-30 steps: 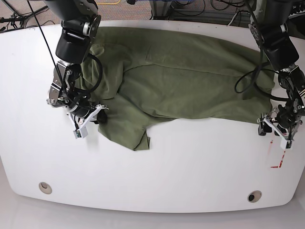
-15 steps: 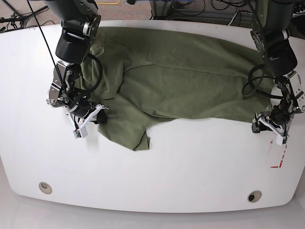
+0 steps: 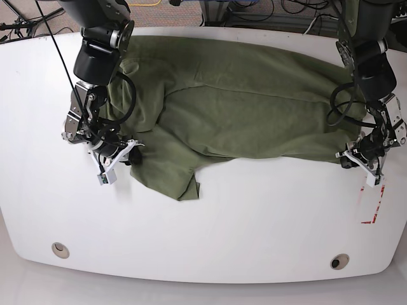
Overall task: Fold the T-shirt properly
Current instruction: 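Grasp the shirt hem corner with the left gripper, then hold the shirt with both grippers and pull the right gripper outward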
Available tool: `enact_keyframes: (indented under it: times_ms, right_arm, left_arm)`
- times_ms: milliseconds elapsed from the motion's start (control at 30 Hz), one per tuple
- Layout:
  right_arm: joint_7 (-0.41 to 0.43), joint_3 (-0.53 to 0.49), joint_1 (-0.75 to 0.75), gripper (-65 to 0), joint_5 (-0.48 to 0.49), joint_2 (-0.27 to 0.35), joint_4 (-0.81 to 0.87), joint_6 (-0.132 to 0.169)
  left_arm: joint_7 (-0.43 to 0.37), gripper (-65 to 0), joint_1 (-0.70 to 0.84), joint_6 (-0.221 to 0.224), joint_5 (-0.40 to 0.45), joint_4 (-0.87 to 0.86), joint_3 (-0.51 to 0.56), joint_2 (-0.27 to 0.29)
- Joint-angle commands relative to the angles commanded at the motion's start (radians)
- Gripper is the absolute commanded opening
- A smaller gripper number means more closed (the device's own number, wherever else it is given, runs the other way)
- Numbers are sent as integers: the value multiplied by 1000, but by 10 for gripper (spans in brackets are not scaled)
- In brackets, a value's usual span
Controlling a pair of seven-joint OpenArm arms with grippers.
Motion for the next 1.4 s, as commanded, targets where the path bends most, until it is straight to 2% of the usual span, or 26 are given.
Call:
enact_keyframes:
  times_ms: [167,433,867,1133,1267,1400]
  right_arm:
    - [0,0,12,-568,-2,2,-2,0]
    - [-2,0,15,-571,0,2,32,0]
    - [-169,8,3,-571,5,0,270,0]
    - [-275,9,-17,-571,11,-5,414,0]
    - [-282,3,-28,-563,8,-6,431,0]
    - [-250,2,-28,-539,3,-6,394,0]
  left_arm:
    - [0,-644,0,-3,-3,12,54,-5]
    - [3,-650,3,-5,-5,71,49,-5]
    - [8,-650,55,-6,-6,262,29,2]
    - [8,-650,74,-6,-8,287,11,3]
    - [8,-650,84,-6,-8,287,11,3]
    - [8,-650,92,-6,-8,285,11,3]
